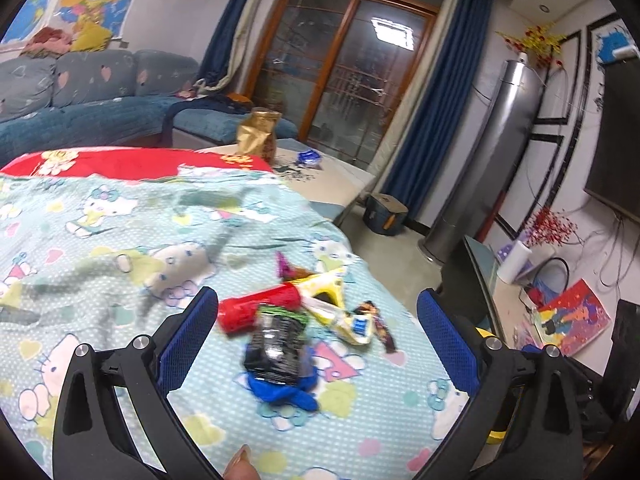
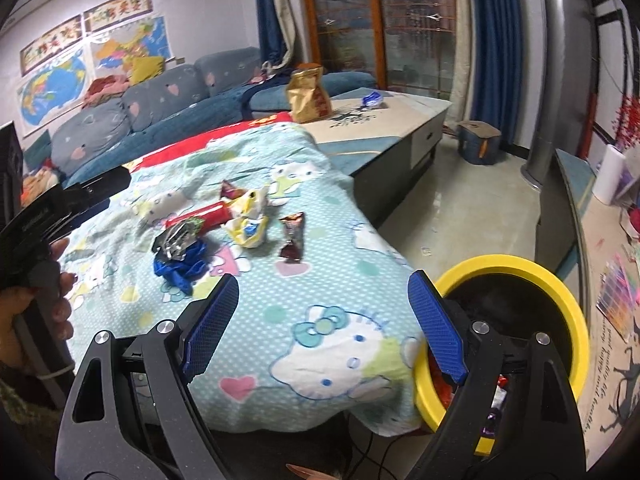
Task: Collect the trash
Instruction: 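Grasp the red candy tube with the left tool while the right tool grasps the yellow-white snack bag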
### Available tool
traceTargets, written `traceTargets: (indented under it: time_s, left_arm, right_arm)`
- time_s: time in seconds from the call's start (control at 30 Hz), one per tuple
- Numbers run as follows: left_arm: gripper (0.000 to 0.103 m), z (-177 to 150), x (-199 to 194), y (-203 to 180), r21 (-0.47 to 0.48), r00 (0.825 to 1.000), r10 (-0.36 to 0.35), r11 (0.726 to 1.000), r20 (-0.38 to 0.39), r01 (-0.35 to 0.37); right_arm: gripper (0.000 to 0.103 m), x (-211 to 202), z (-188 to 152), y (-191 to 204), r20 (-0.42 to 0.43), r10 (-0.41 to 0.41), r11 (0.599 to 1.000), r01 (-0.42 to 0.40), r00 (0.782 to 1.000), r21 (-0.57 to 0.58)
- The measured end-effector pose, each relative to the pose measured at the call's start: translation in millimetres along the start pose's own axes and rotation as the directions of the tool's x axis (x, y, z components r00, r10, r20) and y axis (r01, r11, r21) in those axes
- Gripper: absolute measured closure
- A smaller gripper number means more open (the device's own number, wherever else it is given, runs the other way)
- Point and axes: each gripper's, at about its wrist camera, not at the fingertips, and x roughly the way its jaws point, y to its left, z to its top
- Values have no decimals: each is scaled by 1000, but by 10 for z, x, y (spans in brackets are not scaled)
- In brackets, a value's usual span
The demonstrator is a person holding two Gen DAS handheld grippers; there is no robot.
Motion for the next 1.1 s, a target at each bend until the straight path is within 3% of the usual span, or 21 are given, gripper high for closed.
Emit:
traceTargets:
  time_s: [0.4,0.73,0.9,1.1]
  left_arm:
    - [7,67,129,635,-70,997,68,995,-32,-71]
    - [9,26,489,914,-57,987,66,996,-148,-75]
    - [23,-6,673,935,-36,980,53,997,-194,-61]
    - [46,-51,909,930,-38,964,-11,999,-267,1]
  right_arm:
    - [26,457,154,359,-35,78,995,-80,996,-53]
    - [27,858,338,472,-69,85,993,-90,994,-78]
    - [33,1030,384,536,-93,97,989,-106,991,-100]
    - [36,1227,393,588,-120,99,988,-113,988,-108]
